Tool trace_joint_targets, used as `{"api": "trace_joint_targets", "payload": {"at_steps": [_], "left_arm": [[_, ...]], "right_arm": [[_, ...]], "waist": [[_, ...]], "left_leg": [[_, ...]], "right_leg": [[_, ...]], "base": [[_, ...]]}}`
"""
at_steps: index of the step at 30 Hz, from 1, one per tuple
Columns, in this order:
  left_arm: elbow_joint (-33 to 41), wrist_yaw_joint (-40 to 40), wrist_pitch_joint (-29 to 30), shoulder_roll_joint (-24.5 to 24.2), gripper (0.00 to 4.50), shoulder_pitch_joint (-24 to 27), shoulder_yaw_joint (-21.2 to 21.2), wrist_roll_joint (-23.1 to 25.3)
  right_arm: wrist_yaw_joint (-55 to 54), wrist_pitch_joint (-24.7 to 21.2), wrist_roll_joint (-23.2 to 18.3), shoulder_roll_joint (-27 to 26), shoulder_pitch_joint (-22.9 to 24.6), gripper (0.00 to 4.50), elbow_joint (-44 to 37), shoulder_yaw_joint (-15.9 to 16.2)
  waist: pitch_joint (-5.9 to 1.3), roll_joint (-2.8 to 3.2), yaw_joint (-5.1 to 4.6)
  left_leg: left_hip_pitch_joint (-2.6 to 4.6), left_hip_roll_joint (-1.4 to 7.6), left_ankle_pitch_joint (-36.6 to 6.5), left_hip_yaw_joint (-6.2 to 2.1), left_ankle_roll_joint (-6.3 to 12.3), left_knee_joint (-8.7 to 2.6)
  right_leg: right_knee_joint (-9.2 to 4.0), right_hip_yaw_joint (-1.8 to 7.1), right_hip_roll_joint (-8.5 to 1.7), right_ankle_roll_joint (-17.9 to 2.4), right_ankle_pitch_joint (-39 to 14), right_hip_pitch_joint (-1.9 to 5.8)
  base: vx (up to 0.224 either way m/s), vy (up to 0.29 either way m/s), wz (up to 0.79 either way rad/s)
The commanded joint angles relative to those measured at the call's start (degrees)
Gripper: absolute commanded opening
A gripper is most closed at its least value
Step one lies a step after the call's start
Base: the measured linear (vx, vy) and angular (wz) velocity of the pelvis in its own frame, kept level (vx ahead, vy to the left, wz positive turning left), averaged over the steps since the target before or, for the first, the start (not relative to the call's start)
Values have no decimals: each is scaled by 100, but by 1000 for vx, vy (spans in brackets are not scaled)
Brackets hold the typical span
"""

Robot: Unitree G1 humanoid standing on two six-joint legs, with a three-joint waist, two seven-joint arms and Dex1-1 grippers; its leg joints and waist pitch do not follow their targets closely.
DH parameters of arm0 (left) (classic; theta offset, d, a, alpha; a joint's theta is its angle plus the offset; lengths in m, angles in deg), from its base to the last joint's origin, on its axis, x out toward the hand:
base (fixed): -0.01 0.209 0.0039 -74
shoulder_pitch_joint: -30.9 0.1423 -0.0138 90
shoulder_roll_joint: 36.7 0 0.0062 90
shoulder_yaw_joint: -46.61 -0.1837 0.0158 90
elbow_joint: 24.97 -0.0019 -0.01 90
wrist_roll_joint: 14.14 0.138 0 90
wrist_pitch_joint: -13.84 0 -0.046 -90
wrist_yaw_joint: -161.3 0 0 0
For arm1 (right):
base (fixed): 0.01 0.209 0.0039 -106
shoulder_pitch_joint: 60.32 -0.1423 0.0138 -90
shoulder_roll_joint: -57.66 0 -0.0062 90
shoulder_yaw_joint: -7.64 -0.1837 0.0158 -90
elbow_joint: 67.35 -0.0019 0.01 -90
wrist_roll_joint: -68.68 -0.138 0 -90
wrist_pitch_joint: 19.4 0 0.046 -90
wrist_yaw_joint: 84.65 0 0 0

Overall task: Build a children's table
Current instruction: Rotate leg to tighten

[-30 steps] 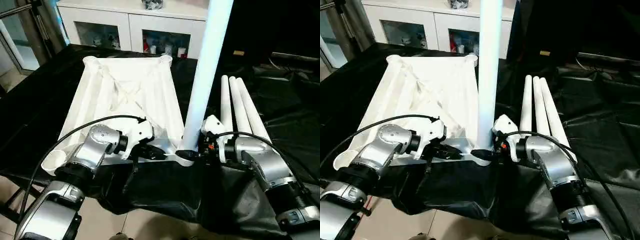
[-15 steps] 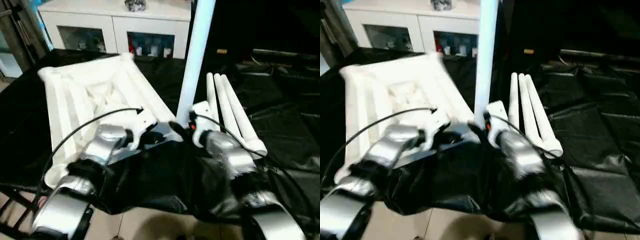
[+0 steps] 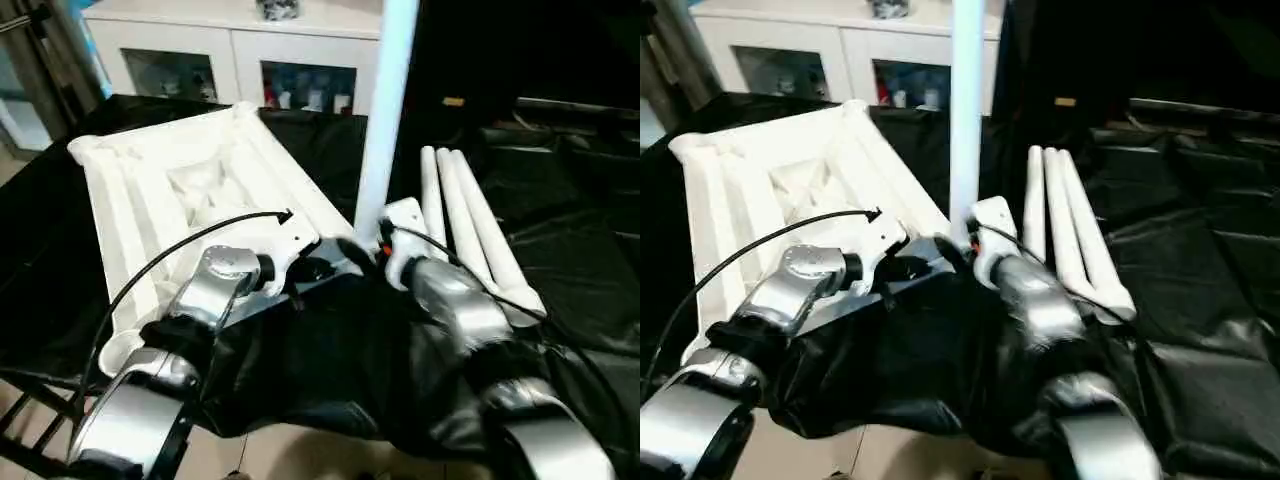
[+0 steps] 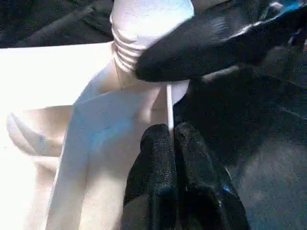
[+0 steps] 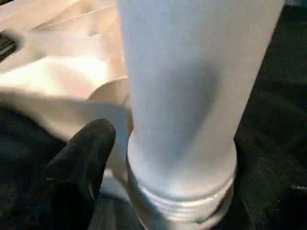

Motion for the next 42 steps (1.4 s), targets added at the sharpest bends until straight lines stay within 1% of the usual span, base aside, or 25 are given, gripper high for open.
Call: {"api": "trace_joint_targets", "payload": {"at_steps": [1,2,4,9,11,14,15,19,23,25,27,28,29,30,31,32,33,34,35,36,37,39,40,41,42], "left_arm": [[474,-369,-322,155,0,-50,-199,-270],[541,-526,-333,99,0,1,-228,-298],[630,-797,-412,-15,0,77,-279,-324],[741,-1325,-466,-262,0,176,-339,-344],[757,-1450,-488,-337,0,196,-342,-336],[778,-1668,-489,-449,0,209,-367,-338],[779,-1704,-494,-470,0,207,-373,-349],[778,-1725,-497,-485,0,201,-377,-364],[807,-1686,-450,-469,0,191,-345,-365],[800,-1518,-376,-405,0,168,-286,-362],[775,-1346,-322,-340,0,137,-229,-359],[651,-821,-260,-173,0,27,-82,-325],[570,-526,-244,-88,0,-39,-11,-307],[487,-276,-208,-15,0,-107,44,-291],[390,6,-181,56,0,-180,80,-241],[313,227,-142,118,0,-240,102,-197],[281,333,-110,156,0,-268,114,-182],[226,574,-27,250,0,-321,147,-151],[188,779,40,329,0,-361,176,-124],[168,858,74,372,0,-380,193,-124],[157,935,119,428,0,-397,208,-129],[158,1025,140,515,0,-406,223,-137],[166,1056,147,560,0,-405,229,-139],[162,1071,136,577,0,-405,220,-134],[171,1038,95,576,0,-393,192,-123]], "right_arm": [[1076,-72,-120,-55,202,378,-471,793],[1306,-116,-157,98,296,378,-641,854],[1701,-180,-215,373,446,378,-920,930],[2465,-385,-343,951,712,378,-1495,1022],[2593,-459,-342,1092,753,366,-1615,1022],[2659,-535,-352,1172,751,347,-1647,986],[2690,-576,-364,1173,756,341,-1677,986],[2704,-604,-364,1161,756,300,-1704,989],[2519,-673,-354,940,797,274,-1728,1058],[2199,-654,-250,787,774,273,-1592,1033],[1879,-618,-146,653,729,270,-1434,997],[1154,-530,32,352,589,270,-1034,871],[796,-484,106,199,511,269,-823,799],[449,-497,133,30,425,269,-616,702],[85,-504,107,-179,319,269,-396,573],[-221,-525,54,-378,218,269,-209,449],[-371,-541,14,-488,161,269,-116,382],[-709,-546,-49,-715,34,269,84,251],[-999,-531,-71,-884,-69,268,249,157],[-1090,-514,-76,-956,-117,268,324,136],[-1152,-476,-69,-1042,-167,268,398,146],[-1213,-417,-9,-1163,-238,268,506,208],[-1205,-360,34,-1231,-276,268,576,235],[-1184,-290,71,-1265,-301,268,629,247],[-1103,-234,60,-1284,-308,303,639,240]], "waist": [[-436,32,18],[-436,25,43],[-431,31,50],[-411,23,130],[-402,49,162],[-399,34,156],[-396,47,155],[-405,45,152],[-420,30,151],[-412,36,142],[-391,32,116],[-385,43,93],[-365,26,29],[-370,30,19],[-364,32,-27],[-359,34,-55],[-364,36,-72],[-370,33,-65],[-375,42,-73],[-375,44,-75],[-385,53,-60],[-388,58,-50],[-403,65,-44],[-406,58,-38],[-406,59,-36]], "left_leg": [[-16,178,-897,-35,472,-371],[-8,194,-877,-26,527,-363],[-1,196,-904,-18,534,-365],[22,211,-1055,-8,471,-379],[36,216,-1161,-8,419,-382],[34,202,-1223,-14,345,-388],[38,199,-1231,-17,330,-389],[35,204,-1210,-25,302,-392],[14,201,-1073,-27,323,-387],[18,197,-1095,-22,302,-387],[26,183,-1221,-27,244,-398],[36,185,-1304,-30,177,-398],[31,160,-1444,-51,70,-412],[52,145,-1489,-49,55,-405],[63,134,-1568,-62,37,-403],[49,130,-1575,-70,47,-405],[61,130,-1582,-69,59,-400],[63,131,-1569,-72,74,-401],[67,138,-1528,-63,81,-397],[61,134,-1508,-63,89,-401],[80,139,-1481,-57,98,-396],[57,155,-1433,-55,117,-411],[53,164,-1383,-46,121,-404],[41,163,-1302,-45,148,-408],[40,164,-1289,-41,163,-406]], "right_leg": [[-383,275,-442,-1240,-1153,384],[-375,280,-440,-1296,-1000,389],[-375,272,-434,-1332,-1023,384],[-407,276,-434,-1247,-1382,373],[-433,278,-446,-1188,-1612,354],[-463,277,-447,-1089,-1859,348],[-470,274,-442,-1072,-1904,340],[-459,270,-440,-1064,-1844,339],[-422,269,-438,-1117,-1581,361],[-431,270,-441,-1118,-1632,349],[-463,264,-445,-1066,-1913,339],[-476,264,-456,-1008,-2145,310],[-501,236,-444,-945,-2437,314],[-528,231,-443,-886,-2585,310],[-554,228,-443,-804,-2804,298],[-574,223,-441,-727,-2914,302],[-591,229,-448,-704,-2955,278],[-591,226,-446,-692,-2937,288],[-578,247,-449,-743,-2819,269],[-575,244,-442,-753,-2778,273],[-566,246,-437,-795,-2646,267],[-529,257,-430,-892,-2339,291],[-496,271,-434,-975,-2074,291],[-465,276,-427,-1053,-1810,319],[-455,280,-428,-1094,-1718,316]], "base": [[0,0,0],[0,0,0],[0,0,0],[0,0,0],[0,0,0],[0,0,0],[0,0,0],[0,0,0],[0,0,0],[0,0,0],[0,0,0],[0,0,0],[0,0,0],[0,0,0],[0,0,0],[0,0,0],[0,0,0],[0,0,0],[0,0,0],[0,0,0],[0,0,0],[0,0,0],[0,0,0],[0,0,0],[0,0,0]]}}
